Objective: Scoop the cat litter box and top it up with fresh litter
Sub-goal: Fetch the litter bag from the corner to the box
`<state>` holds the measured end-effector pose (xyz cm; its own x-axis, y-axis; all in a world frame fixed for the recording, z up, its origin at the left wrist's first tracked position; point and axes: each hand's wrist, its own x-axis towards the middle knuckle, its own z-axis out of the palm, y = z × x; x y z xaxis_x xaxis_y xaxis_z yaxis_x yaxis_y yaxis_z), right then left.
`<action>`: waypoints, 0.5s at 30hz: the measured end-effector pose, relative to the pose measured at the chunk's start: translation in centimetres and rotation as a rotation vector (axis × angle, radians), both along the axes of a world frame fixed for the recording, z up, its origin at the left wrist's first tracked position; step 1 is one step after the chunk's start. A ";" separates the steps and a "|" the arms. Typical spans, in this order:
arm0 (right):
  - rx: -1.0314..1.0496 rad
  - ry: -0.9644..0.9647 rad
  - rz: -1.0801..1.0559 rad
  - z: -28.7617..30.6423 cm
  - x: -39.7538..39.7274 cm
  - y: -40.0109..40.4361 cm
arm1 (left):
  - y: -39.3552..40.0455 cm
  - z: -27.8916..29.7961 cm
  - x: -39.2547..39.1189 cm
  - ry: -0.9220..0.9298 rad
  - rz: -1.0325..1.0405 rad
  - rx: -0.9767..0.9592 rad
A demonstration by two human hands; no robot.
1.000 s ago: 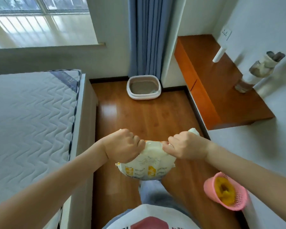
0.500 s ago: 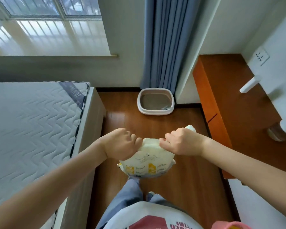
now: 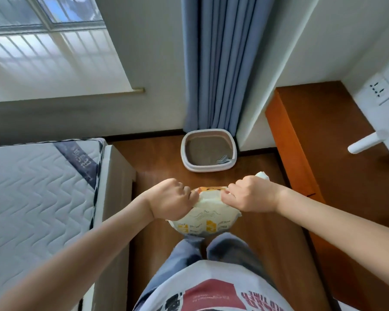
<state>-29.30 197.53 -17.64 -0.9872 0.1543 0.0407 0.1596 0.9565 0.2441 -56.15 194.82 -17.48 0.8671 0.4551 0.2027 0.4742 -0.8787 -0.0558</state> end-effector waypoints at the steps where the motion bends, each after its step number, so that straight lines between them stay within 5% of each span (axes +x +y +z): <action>1: -0.007 0.009 -0.003 0.1 -0.1 1.5 | 1.7 0.2 -0.1 -0.004 -0.001 0.008; 15: 0.081 0.002 -0.037 -4.0 0.0 19.0 | 17.3 -3.5 0.6 0.084 0.111 -0.095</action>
